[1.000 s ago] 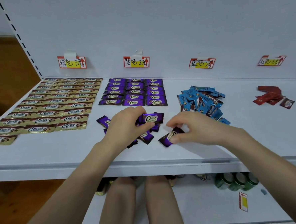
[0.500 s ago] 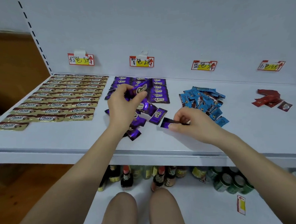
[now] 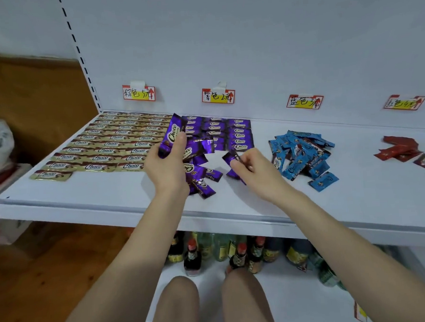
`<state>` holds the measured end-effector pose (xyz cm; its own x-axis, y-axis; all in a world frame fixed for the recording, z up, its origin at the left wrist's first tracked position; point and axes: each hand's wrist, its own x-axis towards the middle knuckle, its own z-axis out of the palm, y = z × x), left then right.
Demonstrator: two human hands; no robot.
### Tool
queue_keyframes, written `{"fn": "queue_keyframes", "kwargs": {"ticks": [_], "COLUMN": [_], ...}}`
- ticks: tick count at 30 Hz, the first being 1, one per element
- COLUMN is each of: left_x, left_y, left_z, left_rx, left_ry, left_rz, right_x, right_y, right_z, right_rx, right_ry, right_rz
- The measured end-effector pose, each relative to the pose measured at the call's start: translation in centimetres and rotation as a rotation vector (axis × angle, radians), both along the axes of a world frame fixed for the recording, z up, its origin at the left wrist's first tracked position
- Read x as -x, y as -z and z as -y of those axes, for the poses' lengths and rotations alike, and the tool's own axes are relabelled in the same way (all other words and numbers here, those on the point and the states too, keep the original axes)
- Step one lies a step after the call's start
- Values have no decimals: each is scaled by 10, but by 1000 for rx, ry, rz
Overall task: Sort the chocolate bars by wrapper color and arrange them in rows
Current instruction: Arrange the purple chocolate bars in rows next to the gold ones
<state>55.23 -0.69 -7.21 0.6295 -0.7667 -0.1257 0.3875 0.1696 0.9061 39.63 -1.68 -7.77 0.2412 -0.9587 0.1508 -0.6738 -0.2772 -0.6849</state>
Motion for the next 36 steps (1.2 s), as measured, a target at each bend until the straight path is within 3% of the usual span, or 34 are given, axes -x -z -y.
{"fn": "queue_keyframes", "kwargs": {"ticks": [3,6,8,13,16,23,32,36], "left_x": [-9,-11,-10,6,18,17,12,15], "left_y": [3,4,7,10,9,5,-5,-11], "left_z": [-10,-19,-20,-16,-20,-36,-58,-64], "left_rx": [-5,-17,-10,14,61,55,50,62], "left_ry": [0,17,5,-27,-20,26,260,268], "left_rz": [-56,-62,-47,-93,-135,-249,-264,-89], "right_x": [-5,-9,-13,-51,-78,-101,-96,-92], "right_y": [5,1,-3,-6,-6,-4,-8,-16], "right_z": [0,-6,-10,-20,-24,-28,-34,-35], "right_rx": [-11,-4,3,-154,-201,-20,110,84], "right_ry": [-26,-29,10,174,270,346,296,291], "right_rz": [-64,-4,188,883,1087,978,849,910]}}
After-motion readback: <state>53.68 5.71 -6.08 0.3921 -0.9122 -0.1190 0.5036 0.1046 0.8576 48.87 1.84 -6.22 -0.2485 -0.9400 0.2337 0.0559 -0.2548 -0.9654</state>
